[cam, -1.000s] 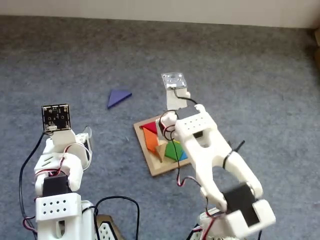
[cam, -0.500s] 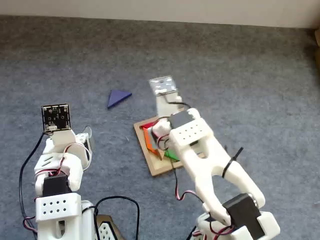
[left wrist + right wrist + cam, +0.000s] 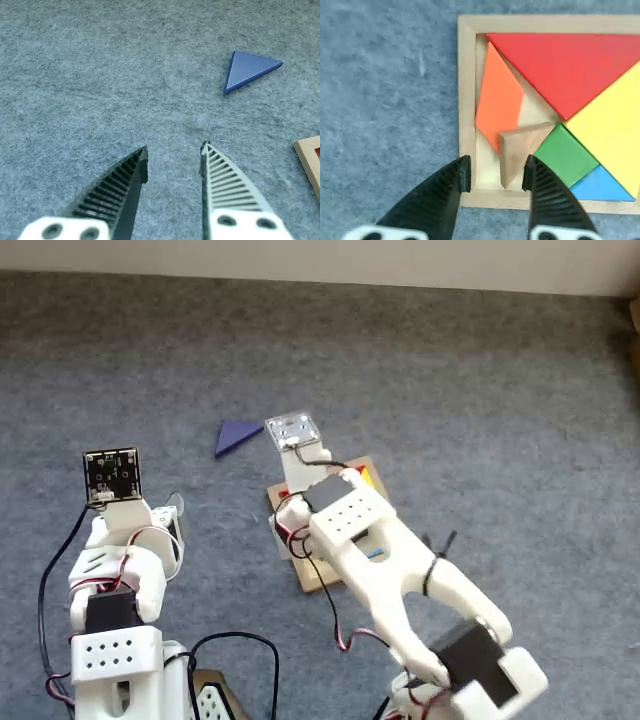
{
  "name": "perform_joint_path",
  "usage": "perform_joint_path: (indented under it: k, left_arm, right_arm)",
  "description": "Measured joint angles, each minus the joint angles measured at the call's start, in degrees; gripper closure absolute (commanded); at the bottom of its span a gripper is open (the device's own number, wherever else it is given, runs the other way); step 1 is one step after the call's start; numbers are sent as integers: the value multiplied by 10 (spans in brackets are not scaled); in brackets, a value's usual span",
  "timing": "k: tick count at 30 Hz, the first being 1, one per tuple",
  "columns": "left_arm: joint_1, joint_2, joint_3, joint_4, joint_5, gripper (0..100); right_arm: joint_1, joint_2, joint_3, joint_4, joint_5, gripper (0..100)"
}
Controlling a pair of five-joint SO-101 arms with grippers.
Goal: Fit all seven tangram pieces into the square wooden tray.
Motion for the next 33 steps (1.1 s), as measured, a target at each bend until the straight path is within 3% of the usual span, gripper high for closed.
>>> perform_joint_path:
  k: [10, 16, 33]
  left_arm:
    - [0, 0, 0, 0, 0, 810]
    - [0, 0, 0, 0, 0, 810]
    - [0, 0, 0, 0, 0, 810]
  right_arm:
    - [35, 69, -25, 0, -2, 830]
    - [44, 72, -25, 0, -2, 926]
    - [69, 66, -24, -5, 24, 995]
